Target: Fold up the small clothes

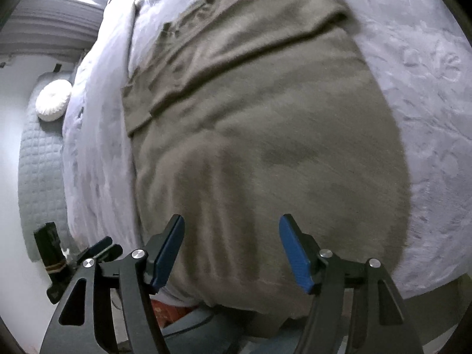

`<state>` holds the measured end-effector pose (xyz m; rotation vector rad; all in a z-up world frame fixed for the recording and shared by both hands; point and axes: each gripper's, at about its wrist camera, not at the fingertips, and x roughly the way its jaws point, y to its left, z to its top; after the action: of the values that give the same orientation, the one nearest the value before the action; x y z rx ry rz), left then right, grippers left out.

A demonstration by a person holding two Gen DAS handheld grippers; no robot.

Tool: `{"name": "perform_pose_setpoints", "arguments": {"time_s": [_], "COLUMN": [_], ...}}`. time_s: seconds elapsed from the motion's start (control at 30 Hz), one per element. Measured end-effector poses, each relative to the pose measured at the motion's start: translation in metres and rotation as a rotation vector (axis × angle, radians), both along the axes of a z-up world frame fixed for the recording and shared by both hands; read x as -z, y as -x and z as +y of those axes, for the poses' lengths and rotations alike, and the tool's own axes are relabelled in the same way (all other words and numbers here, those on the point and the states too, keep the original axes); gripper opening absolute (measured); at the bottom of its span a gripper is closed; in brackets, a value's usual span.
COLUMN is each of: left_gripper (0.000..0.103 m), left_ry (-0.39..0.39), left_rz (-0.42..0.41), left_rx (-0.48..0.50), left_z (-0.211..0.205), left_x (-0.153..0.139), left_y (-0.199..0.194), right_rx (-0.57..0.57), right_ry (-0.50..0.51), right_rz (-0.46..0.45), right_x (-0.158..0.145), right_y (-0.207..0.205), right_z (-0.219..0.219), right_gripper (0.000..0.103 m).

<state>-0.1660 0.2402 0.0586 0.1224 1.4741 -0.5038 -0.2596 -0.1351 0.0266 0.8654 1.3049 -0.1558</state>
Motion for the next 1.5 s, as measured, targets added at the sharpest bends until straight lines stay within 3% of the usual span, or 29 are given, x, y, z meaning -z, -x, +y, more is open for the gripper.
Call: {"name": "perform_pose_setpoints", "arguments": {"time_s": [0.17, 0.37, 0.53, 0.7, 0.87, 0.9, 0.93, 0.97, 1.03, 1.1, 1.27, 1.5], "left_gripper": [0.102, 0.102, 0.102, 0.102, 0.102, 0.094, 0.074, 0.062, 0.015, 0.013, 0.013, 0.013], "left_ry": [-0.007, -0.018, -0.023, 0.04, 0.07, 0.07, 0.065, 0.055, 0.105, 0.164, 0.239, 0.345], "left_rz": [0.061, 0.063, 0.124, 0.168, 0.242, 0.244, 0.245, 0.254, 0.293, 0.326, 0.286, 0.212], "left_rx": [-0.004, -0.026, -0.025, 0.036, 0.065, 0.067, 0.068, 0.07, 0.055, 0.03, 0.04, 0.043], "left_z": [-0.017, -0.035, -0.043, -0.053, -0.056, -0.053, -0.053, -0.052, -0.045, -0.039, -0.032, -0.025], "left_x": [0.026, 0.056, 0.082, 0.081, 0.087, 0.087, 0.086, 0.086, 0.083, 0.079, 0.045, -0.002], "left_y": [0.042, 0.046, 0.049, 0.067, 0.083, 0.083, 0.083, 0.082, 0.077, 0.072, 0.055, -0.005], "right_rx": [0.0, 0.081, 0.111, 0.076, 0.055, 0.06, 0.063, 0.068, 0.064, 0.064, 0.142, 0.27], "right_ry": [0.042, 0.066, -0.084, -0.293, -0.309, -0.304, -0.296, -0.292, -0.294, -0.302, -0.373, -0.391], "right_rz": [0.077, 0.164, 0.136, 0.066, 0.089, 0.094, 0.099, 0.107, 0.073, 0.029, -0.108, -0.291], "right_x": [0.014, 0.043, 0.07, 0.083, 0.085, 0.083, 0.081, 0.079, 0.072, 0.06, 0.033, -0.013], "right_y": [0.049, 0.097, 0.112, 0.105, 0.099, 0.098, 0.096, 0.096, 0.096, 0.091, 0.083, 0.044], "right_z": [-0.024, -0.058, -0.057, -0.036, -0.019, -0.019, -0.018, -0.018, -0.015, -0.014, -0.021, -0.038], "right_gripper": [0.072, 0.072, 0.073, 0.073, 0.071, 0.066, 0.036, 0.012, 0.012, 0.012, 0.012, 0.012]}}
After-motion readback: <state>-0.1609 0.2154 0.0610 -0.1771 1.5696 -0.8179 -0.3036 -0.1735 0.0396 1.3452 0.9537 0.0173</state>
